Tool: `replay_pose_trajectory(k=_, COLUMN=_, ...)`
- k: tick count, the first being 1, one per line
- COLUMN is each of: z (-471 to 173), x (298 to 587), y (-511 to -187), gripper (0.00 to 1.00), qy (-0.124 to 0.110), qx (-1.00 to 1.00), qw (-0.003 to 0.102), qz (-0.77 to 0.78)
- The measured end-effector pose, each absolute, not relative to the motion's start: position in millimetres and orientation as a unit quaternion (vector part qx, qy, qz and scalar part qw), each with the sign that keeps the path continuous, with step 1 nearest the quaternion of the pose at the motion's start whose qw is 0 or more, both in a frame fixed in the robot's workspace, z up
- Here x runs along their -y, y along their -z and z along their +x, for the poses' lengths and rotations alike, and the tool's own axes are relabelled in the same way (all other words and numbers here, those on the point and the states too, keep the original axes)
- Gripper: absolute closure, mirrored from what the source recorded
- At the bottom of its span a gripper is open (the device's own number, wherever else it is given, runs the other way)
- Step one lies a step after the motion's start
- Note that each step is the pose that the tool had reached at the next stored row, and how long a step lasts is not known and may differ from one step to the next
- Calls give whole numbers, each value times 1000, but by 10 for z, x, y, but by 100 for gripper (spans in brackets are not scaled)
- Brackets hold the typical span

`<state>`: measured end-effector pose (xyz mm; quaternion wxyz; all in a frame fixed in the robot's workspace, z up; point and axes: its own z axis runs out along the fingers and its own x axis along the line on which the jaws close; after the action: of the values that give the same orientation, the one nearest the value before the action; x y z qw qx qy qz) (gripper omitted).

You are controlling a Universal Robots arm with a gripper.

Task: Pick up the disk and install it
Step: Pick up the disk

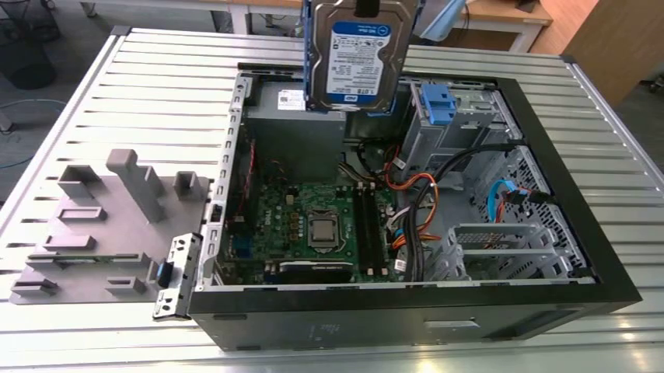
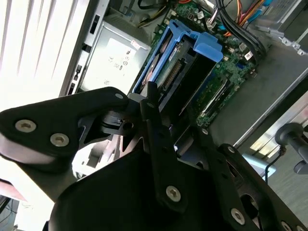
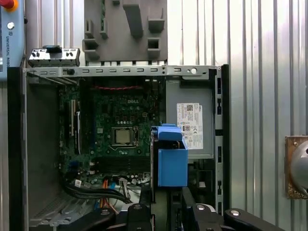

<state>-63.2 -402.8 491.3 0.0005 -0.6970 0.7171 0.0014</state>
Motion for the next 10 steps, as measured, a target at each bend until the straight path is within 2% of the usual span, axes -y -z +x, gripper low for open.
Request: replay_pose_trajectory(k=10, z=-370, x=4028, y=-4909, gripper=65, qy=-1, qx=-717, qw=1, qz=-697)
